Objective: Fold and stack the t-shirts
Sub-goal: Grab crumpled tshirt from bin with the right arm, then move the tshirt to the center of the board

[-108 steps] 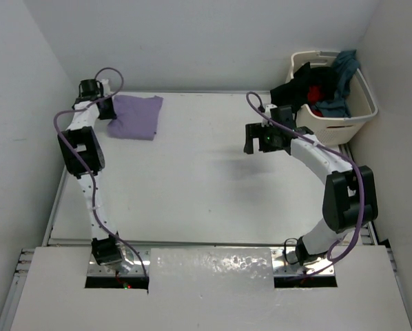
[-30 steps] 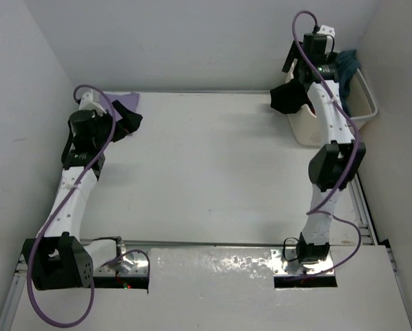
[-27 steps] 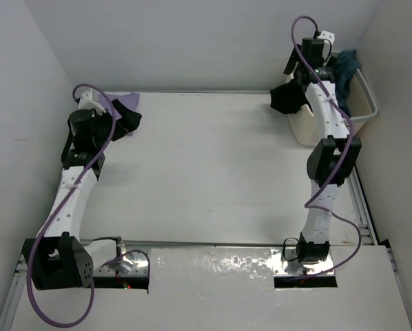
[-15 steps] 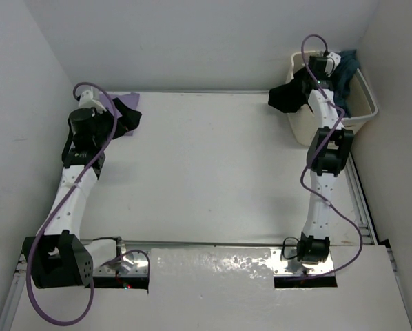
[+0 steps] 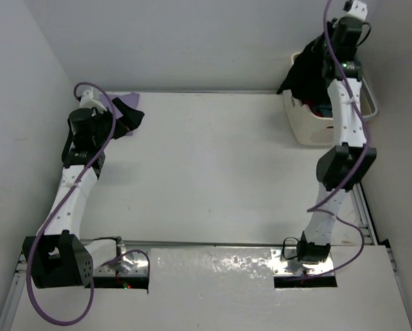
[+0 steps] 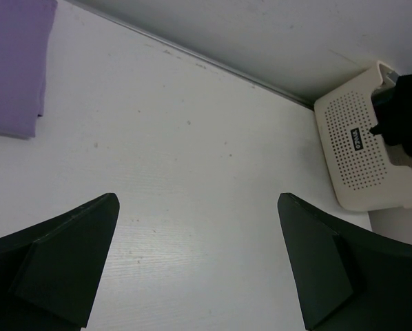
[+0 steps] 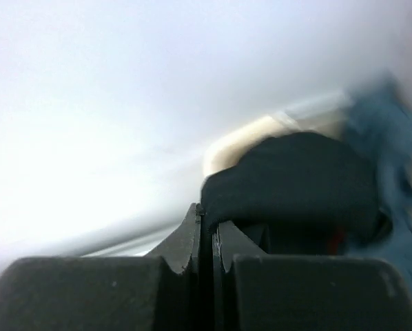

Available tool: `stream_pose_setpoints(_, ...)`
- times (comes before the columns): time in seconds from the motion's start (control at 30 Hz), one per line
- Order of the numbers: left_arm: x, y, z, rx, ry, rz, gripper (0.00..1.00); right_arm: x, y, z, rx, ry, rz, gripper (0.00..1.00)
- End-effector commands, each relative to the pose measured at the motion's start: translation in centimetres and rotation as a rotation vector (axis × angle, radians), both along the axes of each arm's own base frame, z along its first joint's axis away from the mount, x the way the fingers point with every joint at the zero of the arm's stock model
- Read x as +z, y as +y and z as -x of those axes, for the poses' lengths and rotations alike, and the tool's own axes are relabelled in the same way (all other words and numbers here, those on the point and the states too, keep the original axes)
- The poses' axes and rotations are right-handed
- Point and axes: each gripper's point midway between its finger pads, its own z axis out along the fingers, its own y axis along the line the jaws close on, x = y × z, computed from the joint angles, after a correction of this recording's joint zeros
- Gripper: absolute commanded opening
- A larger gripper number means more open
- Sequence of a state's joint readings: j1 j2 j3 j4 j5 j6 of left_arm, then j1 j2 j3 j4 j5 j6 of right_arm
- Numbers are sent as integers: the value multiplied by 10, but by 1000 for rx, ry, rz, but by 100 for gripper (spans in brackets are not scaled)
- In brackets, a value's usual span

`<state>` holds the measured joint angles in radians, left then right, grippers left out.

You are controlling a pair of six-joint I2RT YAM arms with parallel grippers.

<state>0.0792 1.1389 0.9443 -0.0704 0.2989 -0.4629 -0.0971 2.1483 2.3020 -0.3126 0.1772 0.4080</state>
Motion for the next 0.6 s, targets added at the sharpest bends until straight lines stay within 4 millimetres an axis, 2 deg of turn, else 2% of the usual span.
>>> stream_pose_setpoints(0.0, 42, -15, 5, -55, -105, 63, 100, 135, 86, 55, 405, -254, -12, 0)
stream_pose_setpoints(0.03, 43, -16, 7, -60, -106, 72, 100, 142, 104, 66, 468, -255, -22, 0)
stream_pose_setpoints(0.07, 45, -17, 13, -59, -112, 78, 100, 159, 138, 90, 567, -276, 4, 0)
stream_pose_setpoints(0.1, 45, -16, 16, -50, -111, 85, 100, 165, 169, 109, 693, -283, 10, 0)
stream_pose_setpoints(0.13, 52, -16, 22, -48, -130, 88, 100, 169, 192, 124, 754, -285, 10, 0)
stream_pose_setpoints(0.17, 47, -16, 26, -42, -114, 98, 100, 177, 234, 146, 861, -309, 43, 0)
stream_pose_setpoints(0.2, 47, -15, 29, -33, -115, 98, 100, 196, 256, 176, 943, -359, 70, 0)
stream_pose_setpoints(0.23, 46, -16, 35, -31, -110, 100, 100, 199, 286, 194, 1021, -382, 63, 0)
stream_pose_setpoints(0.3, 45, -12, 41, -3, -99, 97, 100, 211, 307, 227, 1157, -426, 33, 0)
stream_pose_setpoints(0.33, 50, -11, 46, 1, -108, 96, 100, 204, 312, 229, 1185, -405, -12, 0)
stream_pose_setpoints(0.37, 48, -10, 49, 7, -97, 92, 100, 209, 316, 235, 1218, -432, -36, 0)
stream_pose_setpoints(0.4, 51, -11, 53, 7, -109, 93, 100, 205, 319, 237, 1248, -422, -54, 0)
stream_pose_setpoints(0.5, 47, -1, 59, 70, -86, 87, 100, 167, 319, 222, 1221, -310, -61, 0)
stream_pose_setpoints(0.53, 43, 3, 61, 98, -56, 81, 100, 135, 310, 206, 1143, -249, -14, 0)
stream_pose_setpoints(0.57, 41, 13, 61, 150, -45, 59, 100, 113, 300, 197, 1100, -204, 14, 0)
